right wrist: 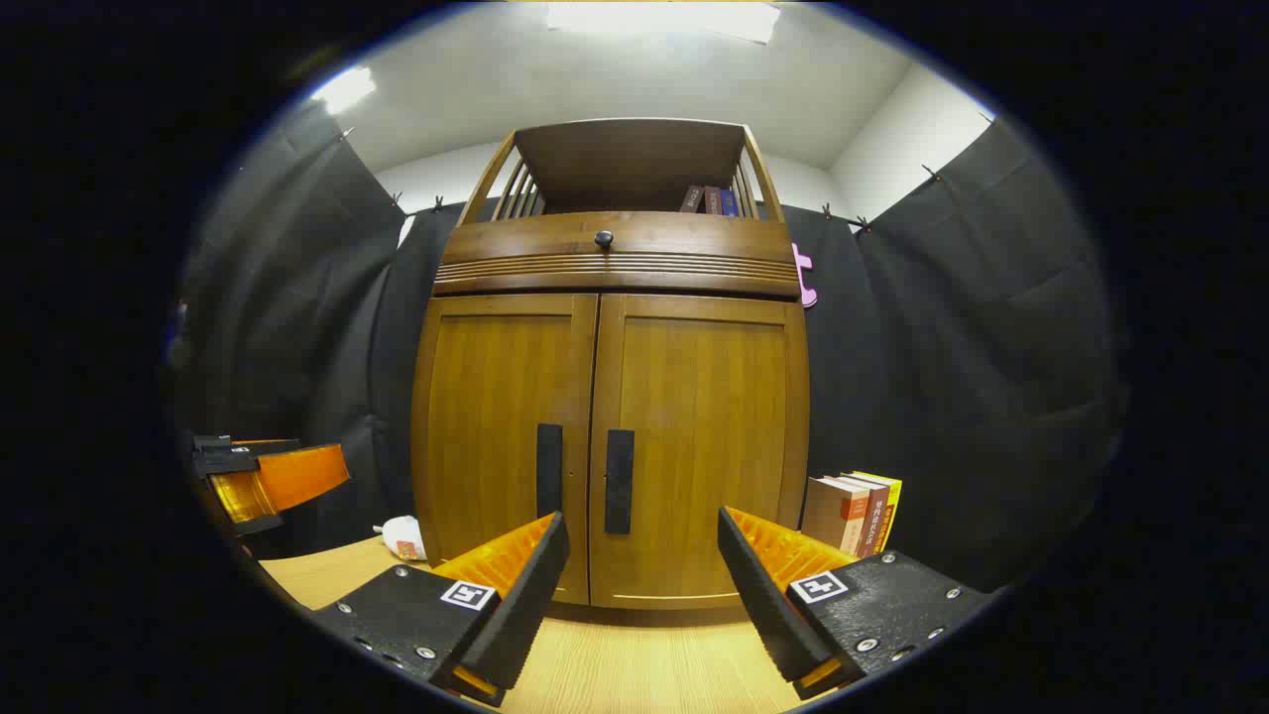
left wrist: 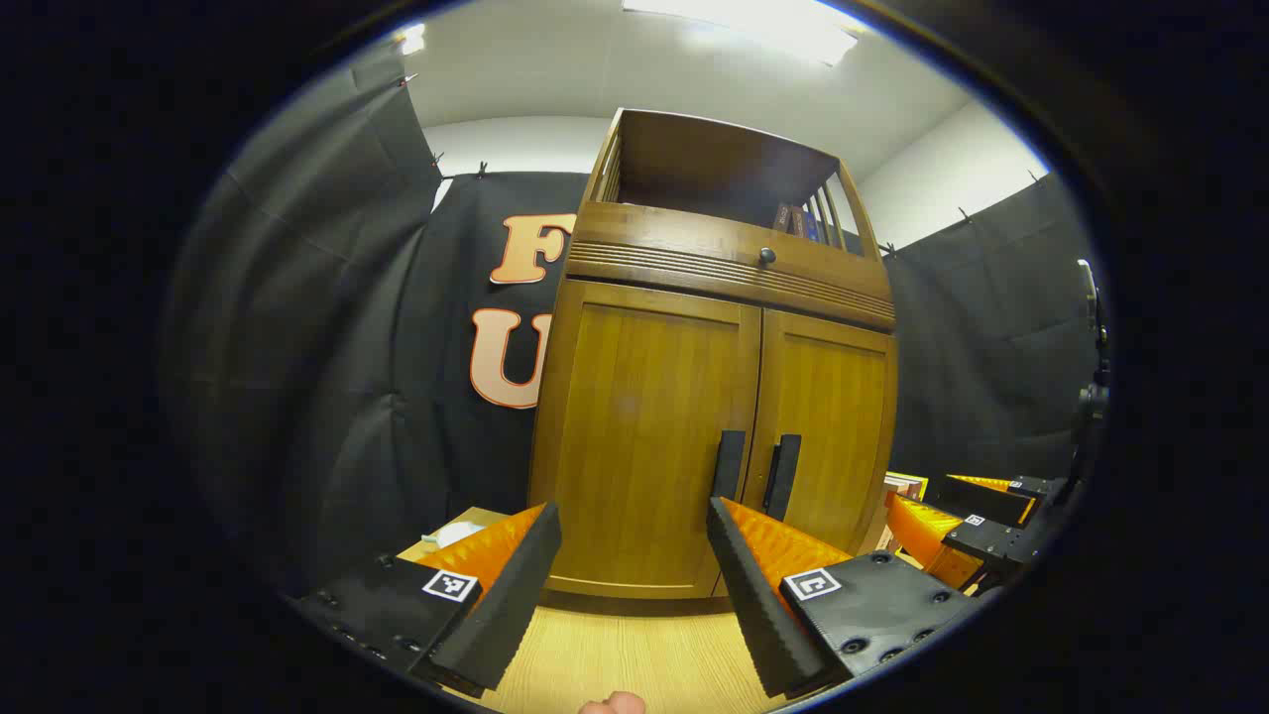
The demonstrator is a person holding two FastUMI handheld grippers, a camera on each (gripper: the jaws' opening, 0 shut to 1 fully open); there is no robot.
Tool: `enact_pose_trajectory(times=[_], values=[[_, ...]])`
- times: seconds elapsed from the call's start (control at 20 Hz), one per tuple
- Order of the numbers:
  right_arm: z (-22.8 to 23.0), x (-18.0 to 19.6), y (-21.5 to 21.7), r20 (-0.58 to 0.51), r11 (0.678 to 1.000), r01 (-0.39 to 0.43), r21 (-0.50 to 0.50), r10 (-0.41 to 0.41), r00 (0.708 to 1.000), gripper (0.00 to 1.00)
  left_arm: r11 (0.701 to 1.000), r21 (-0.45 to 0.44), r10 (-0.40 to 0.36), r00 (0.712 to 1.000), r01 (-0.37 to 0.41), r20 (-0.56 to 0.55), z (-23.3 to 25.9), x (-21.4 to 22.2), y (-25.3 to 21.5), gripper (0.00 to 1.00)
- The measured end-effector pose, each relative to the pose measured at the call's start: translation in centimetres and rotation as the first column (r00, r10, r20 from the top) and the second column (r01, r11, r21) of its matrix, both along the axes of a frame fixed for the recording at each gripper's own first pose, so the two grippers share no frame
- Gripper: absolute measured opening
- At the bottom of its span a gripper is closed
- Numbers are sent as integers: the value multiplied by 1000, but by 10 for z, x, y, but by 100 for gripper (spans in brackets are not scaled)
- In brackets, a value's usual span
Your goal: Open the right door of the double-door shoe cabinet with the right hand, and open the left door with the left hand.
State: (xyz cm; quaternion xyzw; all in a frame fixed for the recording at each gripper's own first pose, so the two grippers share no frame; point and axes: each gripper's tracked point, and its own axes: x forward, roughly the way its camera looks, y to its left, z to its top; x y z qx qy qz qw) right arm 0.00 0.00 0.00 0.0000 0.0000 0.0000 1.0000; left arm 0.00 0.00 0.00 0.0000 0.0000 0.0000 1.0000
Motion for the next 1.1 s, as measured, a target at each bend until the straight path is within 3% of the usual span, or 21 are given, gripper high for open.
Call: enact_pose_trajectory(times=[0.05,0.35,0.75,1.1], values=[[1,2,-1,2,1000,6,-4,-6,1000,92,1000,11,-3,1000,3,6,2,1,1,96],[0,2,5,-1,1000,-2,3,2,1000,92,999,43,3,999,-5,37,11,3,8,96],[-1,-1,-5,-2,1000,25,2,-25,1000,92,1000,30,-11,1000,10,21,8,1,3,94],[-7,-5,-12,-16,999,37,18,-37,999,92,1000,1,28,1000,-28,4,4,-3,10,96]])
